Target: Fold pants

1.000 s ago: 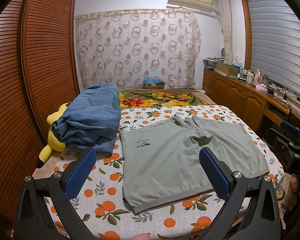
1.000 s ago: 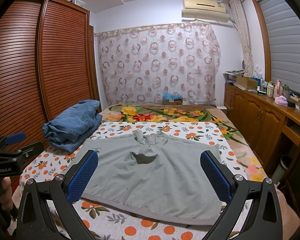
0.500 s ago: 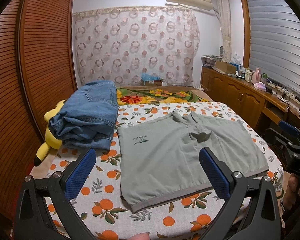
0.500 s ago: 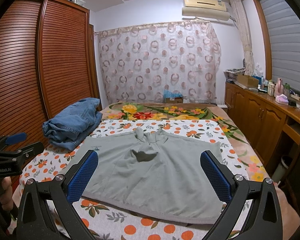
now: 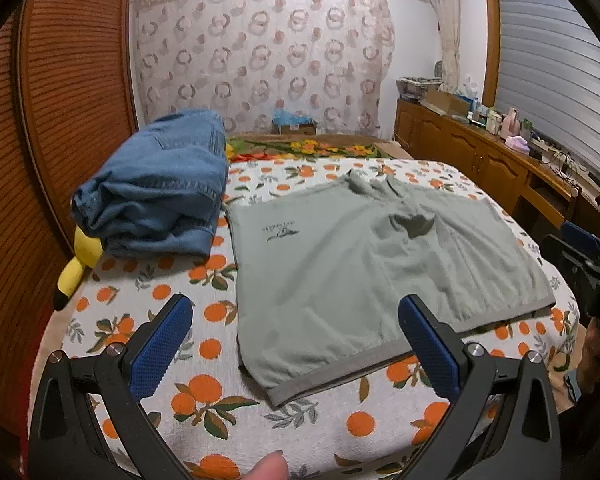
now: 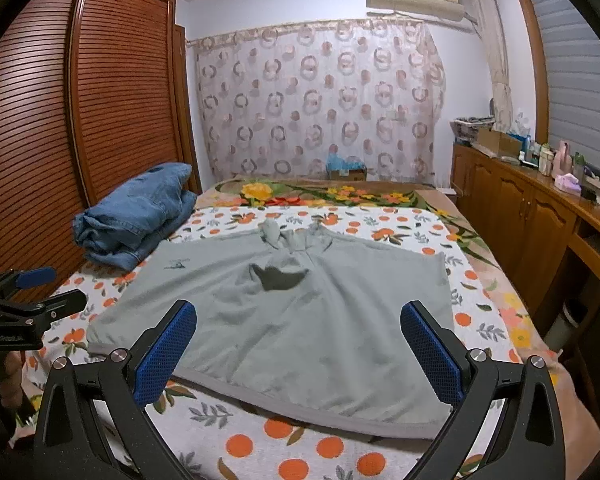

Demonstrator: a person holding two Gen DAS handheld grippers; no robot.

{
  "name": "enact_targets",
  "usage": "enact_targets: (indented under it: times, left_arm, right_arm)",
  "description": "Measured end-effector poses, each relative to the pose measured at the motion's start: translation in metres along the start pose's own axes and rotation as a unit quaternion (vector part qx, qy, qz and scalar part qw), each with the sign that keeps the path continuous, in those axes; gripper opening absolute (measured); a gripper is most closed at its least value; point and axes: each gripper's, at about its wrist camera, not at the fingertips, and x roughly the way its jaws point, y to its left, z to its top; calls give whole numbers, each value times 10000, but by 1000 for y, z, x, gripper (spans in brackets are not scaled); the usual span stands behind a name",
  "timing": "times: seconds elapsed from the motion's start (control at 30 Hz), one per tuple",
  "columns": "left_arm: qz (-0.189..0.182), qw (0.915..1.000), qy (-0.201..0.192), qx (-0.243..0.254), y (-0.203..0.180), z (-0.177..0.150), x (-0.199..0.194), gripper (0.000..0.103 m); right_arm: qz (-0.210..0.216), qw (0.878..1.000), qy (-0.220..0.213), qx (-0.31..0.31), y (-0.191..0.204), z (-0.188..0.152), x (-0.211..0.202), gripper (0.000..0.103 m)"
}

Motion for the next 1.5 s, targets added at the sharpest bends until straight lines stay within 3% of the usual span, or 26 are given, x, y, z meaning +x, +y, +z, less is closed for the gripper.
enact_targets:
  times: [0.23,0.47,0.5,0.53,0.67,1.03,1.13,1.23,1.33,1.4,1.5]
  left_arm:
    - [30,9997,217,-68,17,-12,16,103]
    - [-151,9985,505,-138,29,-27,26,95]
    - [-192,9982,543,-139,30,-29,27,92]
    - [-230,9978,602,-156,32,-32,28,81]
    - [-348,9959,795,-270,36,-40,34,65]
    - [-613,9938,896,-253,34,-48,39,33]
    - [-777,9923,934,-251,32,-45,42,14]
    - [-797,9928,879,-159,26,-42,42,5]
    - [-897,9926,808,-84,20,-32,39,4]
    - [-961,9926,743,6,15,-26,37,4]
    - [-1044,9924,633,158,4,-12,33,4]
  right_arm:
    - [-3,9998,184,-30,-4,2,6,102]
    - [43,9996,272,-8,-5,1,7,102]
    - [53,9996,277,-7,-7,0,7,102]
    - [58,9996,288,-14,-8,0,7,102]
    - [62,9994,334,-46,-9,-2,10,102]
    - [165,9988,454,-82,-12,-3,13,102]
    - [226,9983,525,-94,-12,-3,14,100]
    - [299,9978,568,-144,-14,-5,13,96]
    - [394,9966,703,-144,-19,-7,19,88]
    - [463,9957,799,-114,-22,-8,22,73]
    - [501,9944,916,-137,-25,-12,23,60]
